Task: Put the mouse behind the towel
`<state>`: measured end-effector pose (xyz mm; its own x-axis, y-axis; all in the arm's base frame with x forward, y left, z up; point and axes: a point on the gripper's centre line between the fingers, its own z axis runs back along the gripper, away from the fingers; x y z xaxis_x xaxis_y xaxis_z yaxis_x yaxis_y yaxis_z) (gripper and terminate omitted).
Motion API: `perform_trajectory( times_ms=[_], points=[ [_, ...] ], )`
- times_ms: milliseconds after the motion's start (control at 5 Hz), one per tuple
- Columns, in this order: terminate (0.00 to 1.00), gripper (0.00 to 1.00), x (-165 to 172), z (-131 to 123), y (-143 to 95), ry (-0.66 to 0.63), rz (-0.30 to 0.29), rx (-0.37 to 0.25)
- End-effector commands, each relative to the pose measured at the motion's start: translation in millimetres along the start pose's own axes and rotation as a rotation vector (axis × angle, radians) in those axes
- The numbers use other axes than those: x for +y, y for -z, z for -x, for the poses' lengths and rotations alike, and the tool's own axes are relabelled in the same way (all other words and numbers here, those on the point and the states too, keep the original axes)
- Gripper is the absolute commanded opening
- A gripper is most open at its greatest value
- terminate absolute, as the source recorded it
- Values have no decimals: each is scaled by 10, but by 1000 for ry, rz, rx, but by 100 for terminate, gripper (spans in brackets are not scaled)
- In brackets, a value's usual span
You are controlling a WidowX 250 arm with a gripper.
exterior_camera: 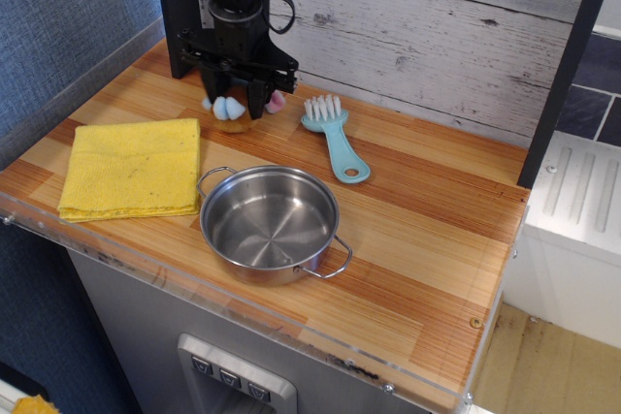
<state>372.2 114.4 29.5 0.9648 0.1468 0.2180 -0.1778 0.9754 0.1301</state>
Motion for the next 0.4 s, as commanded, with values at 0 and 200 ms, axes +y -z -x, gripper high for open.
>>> perform_trajectory(
  times_ms=[0, 200],
  points=[
    [0, 100, 165, -78, -149, -9, 3, -63],
    [0, 100, 206, -104, -190, -19, 0, -90]
  ],
)
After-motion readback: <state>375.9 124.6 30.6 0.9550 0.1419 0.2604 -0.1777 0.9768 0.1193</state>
